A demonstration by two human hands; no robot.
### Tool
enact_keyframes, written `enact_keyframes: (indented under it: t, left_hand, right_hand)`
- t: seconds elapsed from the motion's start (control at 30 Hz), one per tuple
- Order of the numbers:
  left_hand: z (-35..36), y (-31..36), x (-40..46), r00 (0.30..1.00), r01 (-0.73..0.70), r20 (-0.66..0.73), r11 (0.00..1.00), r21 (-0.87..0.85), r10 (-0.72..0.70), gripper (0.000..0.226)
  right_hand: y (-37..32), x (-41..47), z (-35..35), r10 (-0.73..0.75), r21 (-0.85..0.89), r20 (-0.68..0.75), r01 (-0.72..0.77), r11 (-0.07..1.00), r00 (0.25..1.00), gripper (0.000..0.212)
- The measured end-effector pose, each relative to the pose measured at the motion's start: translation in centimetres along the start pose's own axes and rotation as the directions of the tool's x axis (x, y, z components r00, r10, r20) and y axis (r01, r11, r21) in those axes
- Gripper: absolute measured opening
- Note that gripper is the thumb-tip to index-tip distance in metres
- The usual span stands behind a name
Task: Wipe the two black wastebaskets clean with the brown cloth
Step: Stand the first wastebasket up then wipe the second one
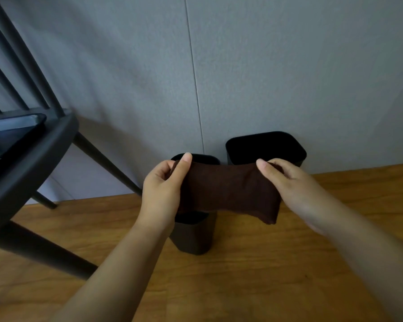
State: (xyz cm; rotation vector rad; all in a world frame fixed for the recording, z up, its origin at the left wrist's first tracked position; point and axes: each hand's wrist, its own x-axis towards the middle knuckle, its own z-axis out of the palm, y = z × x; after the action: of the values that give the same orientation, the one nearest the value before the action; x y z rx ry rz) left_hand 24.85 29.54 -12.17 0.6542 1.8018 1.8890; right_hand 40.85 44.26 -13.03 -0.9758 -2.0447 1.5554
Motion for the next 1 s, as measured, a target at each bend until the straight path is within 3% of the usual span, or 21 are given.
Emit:
enact_keyframes:
  t: [0.1,0.17,0.27,0.43,0.53,0.6,0.67,0.73,0.8,0.87,0.93,1.0]
  left_hand:
    - [-0.2,-0.1,-0.1,0.995,0.036,0.098,0.998,-0.041,-0.032,0.037]
    - [-0.4,-0.1,-0.2,0.983,0.077,0.17,0.996,-0.055,-0.067,0.033]
    - [-0.8,-0.4,0.1,0.97,0.098,0.226,0.995,-0.026,-0.089,0.035]
    - [-1.2,-0.7,0.2,0.946,0.164,0.277,0.985,0.05,-0.172,0.043]
    - [-1.0,-1.4,0.2,0.982,0.152,0.056,0.931,0.331,-0.18,0.041]
    - [-0.9,-1.6,0.1,0.988,0.144,-0.006,0.909,0.39,-0.154,0.051]
    - [-0.2,-1.1,-0.5,0.965,0.175,0.148,0.95,0.259,-0.218,0.064]
    - [1.0,-0.7,-1.3,0.895,0.273,0.343,0.958,0.086,-0.286,0.061]
    - [1.7,-0.9,-1.5,0.877,0.345,0.376,0.936,-0.063,-0.298,0.048]
    - [1.6,-1.4,-1.3,0.902,0.346,0.325,0.926,-0.148,-0.285,0.04]
    - [1.5,-1.7,-1.3,0.913,0.319,0.313,0.935,-0.154,-0.26,0.037]
    - [1.6,-1.5,-1.5,0.915,0.276,0.34,0.953,-0.128,-0.219,0.035]
  right_hand:
    - [0.2,0.2,0.5,0.177,0.321,-0.035,-0.157,0.934,0.984,0.043]
    - [0.1,0.0,0.1,0.237,0.543,0.152,-0.282,0.791,0.959,0.045]
    - [-0.4,-0.6,-0.4,0.205,0.624,0.33,-0.376,0.685,0.921,0.038]
    - [-0.1,-0.7,0.5,0.14,0.541,0.251,-0.259,0.8,0.958,0.031]
    - [-0.6,-0.7,1.6,0.049,0.258,0.033,-0.056,0.965,0.998,0.026]
    - [-1.0,-0.8,2.3,-0.03,0.147,-0.045,0.036,0.988,0.999,0.033]
    - [-0.9,-0.9,3.0,-0.066,0.138,-0.048,0.072,0.988,0.997,0.039]
    - [-0.6,-1.0,3.9,-0.05,0.179,0.056,0.04,0.983,0.997,0.043]
    - [-0.5,-1.1,4.3,-0.009,0.281,0.199,-0.048,0.959,0.98,0.049]
    - [-0.5,-1.2,4.3,-0.011,0.331,0.281,-0.086,0.94,0.96,0.044]
    - [-0.6,-1.2,4.3,-0.056,0.191,0.21,0.015,0.981,0.976,0.035]
    - [-0.6,-1.0,4.4,-0.201,-0.145,-0.03,0.195,0.97,0.979,0.038]
